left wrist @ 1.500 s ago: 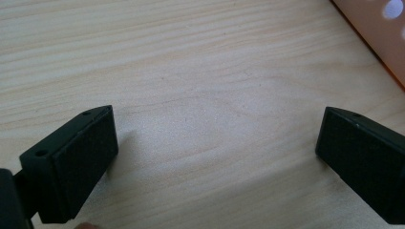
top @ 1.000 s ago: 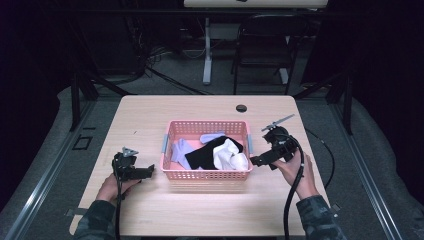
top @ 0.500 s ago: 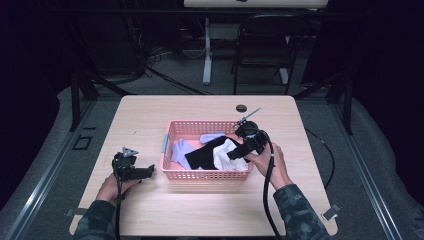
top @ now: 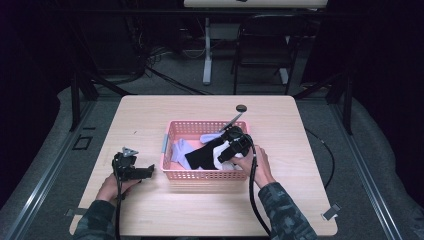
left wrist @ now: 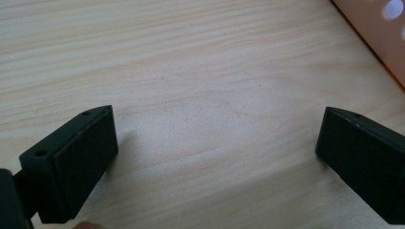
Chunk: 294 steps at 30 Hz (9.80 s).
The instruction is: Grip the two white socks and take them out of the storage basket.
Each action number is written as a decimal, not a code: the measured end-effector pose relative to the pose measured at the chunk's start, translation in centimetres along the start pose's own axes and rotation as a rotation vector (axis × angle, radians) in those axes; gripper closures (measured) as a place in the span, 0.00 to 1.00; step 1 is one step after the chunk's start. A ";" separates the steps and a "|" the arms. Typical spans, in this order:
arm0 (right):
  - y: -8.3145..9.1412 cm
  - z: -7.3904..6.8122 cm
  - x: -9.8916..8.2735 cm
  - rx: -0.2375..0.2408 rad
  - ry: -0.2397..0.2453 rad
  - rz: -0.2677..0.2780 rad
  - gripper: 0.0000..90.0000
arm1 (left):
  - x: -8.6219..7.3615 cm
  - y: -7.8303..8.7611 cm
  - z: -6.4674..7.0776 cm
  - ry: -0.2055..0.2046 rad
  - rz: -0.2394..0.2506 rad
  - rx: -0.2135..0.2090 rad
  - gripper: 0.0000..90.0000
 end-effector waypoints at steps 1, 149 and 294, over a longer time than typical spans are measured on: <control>-0.3 0.0 0.0 0.004 0.004 -0.010 0.30 | 0.0 0.0 0.0 0.000 0.000 0.000 0.00; 5.8 11.4 -9.6 -0.103 -0.200 0.054 0.30 | 0.0 0.0 0.0 0.002 0.002 0.004 0.00; 12.2 5.8 3.2 -0.030 -0.034 0.245 0.97 | 0.0 0.0 0.0 0.007 0.001 0.004 0.00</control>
Point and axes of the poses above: each handheld gripper's, and its own axes: y roughly backward along the jaws, x roughly out of its top, z roughly to its right, the point moved 4 cm from there along -y, roughly forward along the jaws, and after that the axes turned 14 degrees about -x, right-handed, at the moved point
